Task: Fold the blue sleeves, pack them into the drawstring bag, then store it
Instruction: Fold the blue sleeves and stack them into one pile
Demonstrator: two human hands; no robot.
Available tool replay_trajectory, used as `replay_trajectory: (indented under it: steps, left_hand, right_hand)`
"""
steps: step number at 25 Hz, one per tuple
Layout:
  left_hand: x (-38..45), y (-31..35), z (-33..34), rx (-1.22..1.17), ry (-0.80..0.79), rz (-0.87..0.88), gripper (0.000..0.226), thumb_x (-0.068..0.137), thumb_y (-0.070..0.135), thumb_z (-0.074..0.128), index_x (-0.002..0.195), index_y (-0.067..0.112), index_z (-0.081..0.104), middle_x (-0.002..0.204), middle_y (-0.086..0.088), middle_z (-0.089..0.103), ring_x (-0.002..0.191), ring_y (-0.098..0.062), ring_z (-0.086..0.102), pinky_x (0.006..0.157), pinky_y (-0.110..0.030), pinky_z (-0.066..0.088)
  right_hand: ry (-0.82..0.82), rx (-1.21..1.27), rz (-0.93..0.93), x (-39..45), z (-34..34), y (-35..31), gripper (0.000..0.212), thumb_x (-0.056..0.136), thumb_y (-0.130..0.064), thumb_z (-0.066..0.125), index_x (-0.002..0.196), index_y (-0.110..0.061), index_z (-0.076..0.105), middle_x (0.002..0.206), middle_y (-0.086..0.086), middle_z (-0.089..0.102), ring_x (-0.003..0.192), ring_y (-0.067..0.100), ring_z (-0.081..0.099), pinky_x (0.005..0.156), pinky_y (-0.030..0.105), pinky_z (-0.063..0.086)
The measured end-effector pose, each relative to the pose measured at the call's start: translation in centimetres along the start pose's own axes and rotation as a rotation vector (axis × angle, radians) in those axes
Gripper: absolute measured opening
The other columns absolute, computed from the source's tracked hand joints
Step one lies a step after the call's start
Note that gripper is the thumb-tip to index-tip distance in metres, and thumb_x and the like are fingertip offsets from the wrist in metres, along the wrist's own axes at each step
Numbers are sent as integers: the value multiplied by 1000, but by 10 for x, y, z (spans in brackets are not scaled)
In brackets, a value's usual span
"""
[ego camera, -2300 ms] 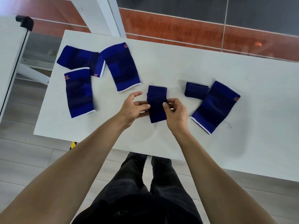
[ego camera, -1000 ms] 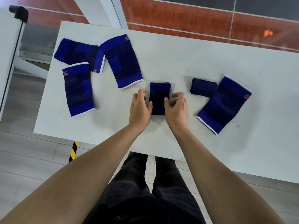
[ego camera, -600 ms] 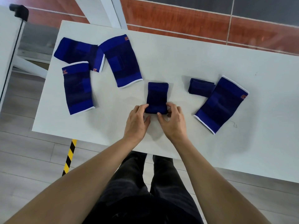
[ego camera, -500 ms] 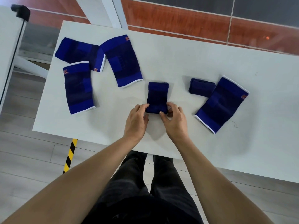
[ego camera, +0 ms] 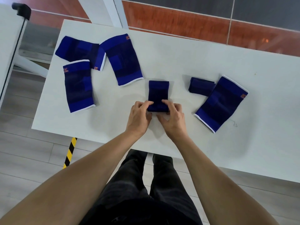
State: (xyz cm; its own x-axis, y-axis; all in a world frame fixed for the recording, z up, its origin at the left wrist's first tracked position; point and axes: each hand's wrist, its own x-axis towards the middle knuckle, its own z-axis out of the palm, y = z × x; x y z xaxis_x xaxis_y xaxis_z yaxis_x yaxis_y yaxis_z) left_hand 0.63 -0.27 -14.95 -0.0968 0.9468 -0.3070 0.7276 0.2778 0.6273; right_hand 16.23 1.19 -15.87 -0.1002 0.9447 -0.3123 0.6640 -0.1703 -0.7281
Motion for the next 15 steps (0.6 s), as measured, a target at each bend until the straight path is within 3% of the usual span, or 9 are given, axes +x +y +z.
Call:
replay_trajectory:
  steps: [2,4,9,12,15]
  left_hand:
    - [3,5,1,-49,-19,-86,57,87,-5,56,138,21,53,120,-9,49,111,-28,51,97,-33,47]
    - [4,6,0,-82,-26,-121,60,85,-10,54,138,20,52,120,-9,48,111,-29,51,99,-36,47]
    - [4,3,-3,-113,32,-72,39,91,-1,58,127,15,61,106,-4,55,93,-21,58,93,-35,51]
    - [7,-2,-6,-116,29,-63,22,96,19,64,117,12,66,99,-1,55,78,-15,56,82,-33,52]
    - [10,-6,-8,-156,56,-96,24,97,27,64,113,8,67,106,0,53,70,-8,55,75,-23,49]
  right_hand:
    - [-45,-80,1,-1,1,-2,65,82,-21,71,141,-35,47,123,0,46,107,16,52,103,29,32]
    - [-71,-89,16,-3,-2,-3,70,80,-11,67,143,-33,46,124,1,45,104,16,47,101,26,28]
    - [16,-3,38,-5,2,3,60,82,0,61,132,-32,56,107,-1,53,92,24,56,89,38,50]
    - [52,70,66,1,0,8,34,87,-6,67,118,-21,68,99,-5,53,87,18,59,84,39,54]
    - [91,71,-12,7,0,12,21,91,-13,70,111,-12,70,107,-6,52,93,18,59,88,37,54]
